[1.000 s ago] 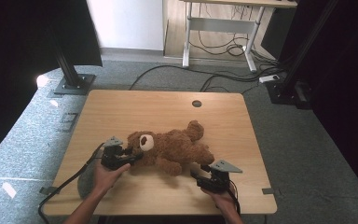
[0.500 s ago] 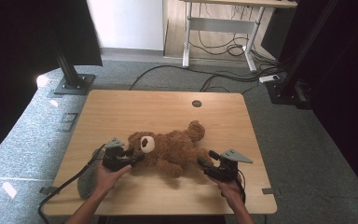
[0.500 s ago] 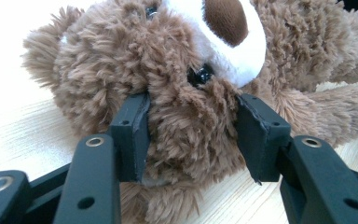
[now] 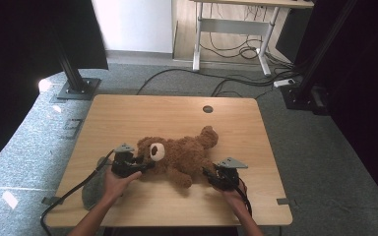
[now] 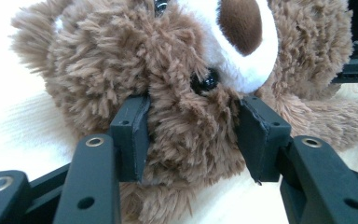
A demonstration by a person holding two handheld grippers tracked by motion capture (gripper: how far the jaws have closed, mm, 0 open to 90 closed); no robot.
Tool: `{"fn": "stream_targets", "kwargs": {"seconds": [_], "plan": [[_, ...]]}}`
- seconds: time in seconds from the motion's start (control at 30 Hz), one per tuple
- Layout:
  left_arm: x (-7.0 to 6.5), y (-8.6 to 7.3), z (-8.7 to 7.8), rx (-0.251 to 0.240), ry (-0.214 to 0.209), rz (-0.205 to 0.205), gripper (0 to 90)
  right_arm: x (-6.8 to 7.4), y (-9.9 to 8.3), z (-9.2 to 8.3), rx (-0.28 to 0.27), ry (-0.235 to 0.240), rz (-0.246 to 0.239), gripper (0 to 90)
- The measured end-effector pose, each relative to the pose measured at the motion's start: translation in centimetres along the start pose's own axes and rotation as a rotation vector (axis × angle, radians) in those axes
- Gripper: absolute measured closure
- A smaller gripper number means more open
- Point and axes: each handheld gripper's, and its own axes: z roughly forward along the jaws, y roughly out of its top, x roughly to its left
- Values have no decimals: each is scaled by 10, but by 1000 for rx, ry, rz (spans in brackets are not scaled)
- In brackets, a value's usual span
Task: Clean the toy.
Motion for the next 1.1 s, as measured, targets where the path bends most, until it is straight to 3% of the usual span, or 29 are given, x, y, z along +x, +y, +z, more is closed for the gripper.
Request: {"fn": "stream_targets", "kwargs": {"seconds": [0.03, 0.17, 0.63, 0.83, 1.1], "plan": [[0, 3, 3, 4, 1, 2, 471, -3, 1, 2, -7, -31, 6, 589], [1, 14, 14, 8, -8, -2, 470, -11, 2, 4, -16, -58, 23, 585], [9, 36, 34, -8, -21, -16, 469, -34, 8, 13, -52, -96, 67, 556], [11, 37, 24, -25, -29, -22, 454, -37, 7, 6, -97, -87, 84, 507], [13, 32, 0, -49, -1, 0, 431, -40, 8, -9, -161, -83, 98, 473]]}}
